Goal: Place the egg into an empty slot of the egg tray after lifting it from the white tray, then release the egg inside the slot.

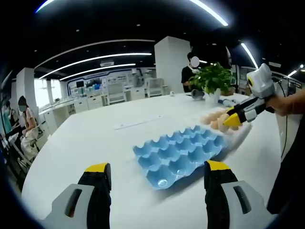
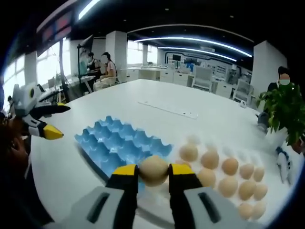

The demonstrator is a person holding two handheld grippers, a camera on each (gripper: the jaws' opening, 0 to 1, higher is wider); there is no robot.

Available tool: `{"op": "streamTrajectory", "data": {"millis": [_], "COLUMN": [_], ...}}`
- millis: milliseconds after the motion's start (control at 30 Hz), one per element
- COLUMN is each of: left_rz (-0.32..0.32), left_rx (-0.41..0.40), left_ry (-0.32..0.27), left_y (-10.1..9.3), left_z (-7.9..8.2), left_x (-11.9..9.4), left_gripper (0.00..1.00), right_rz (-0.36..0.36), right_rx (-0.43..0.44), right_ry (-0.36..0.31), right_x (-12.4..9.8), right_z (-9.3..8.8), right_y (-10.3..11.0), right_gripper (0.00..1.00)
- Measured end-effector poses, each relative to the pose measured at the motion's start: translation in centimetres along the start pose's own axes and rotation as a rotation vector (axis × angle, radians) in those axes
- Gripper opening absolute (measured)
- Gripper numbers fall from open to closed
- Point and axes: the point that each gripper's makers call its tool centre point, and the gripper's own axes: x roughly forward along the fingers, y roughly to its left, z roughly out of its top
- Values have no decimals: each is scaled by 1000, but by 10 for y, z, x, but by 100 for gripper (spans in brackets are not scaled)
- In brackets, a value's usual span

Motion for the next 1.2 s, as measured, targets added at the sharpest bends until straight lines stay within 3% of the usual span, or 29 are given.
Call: {"op": "streamTrajectory", "data": {"millis": [667, 1200], "left_rz": [-25, -57], "left_rx": [7, 38], "left_ry": [10, 19], "left_y": [11, 11], "left_z": [-10, -17], "left_x": [-4, -1], "left_gripper": [81, 81], "right_rz": [145, 310], "right_rx": [-70, -146], "right_ry": [-30, -52], "right_x": [33, 65], "right_z": [34, 59], "right_y": [69, 146], "right_gripper": [24, 24]}}
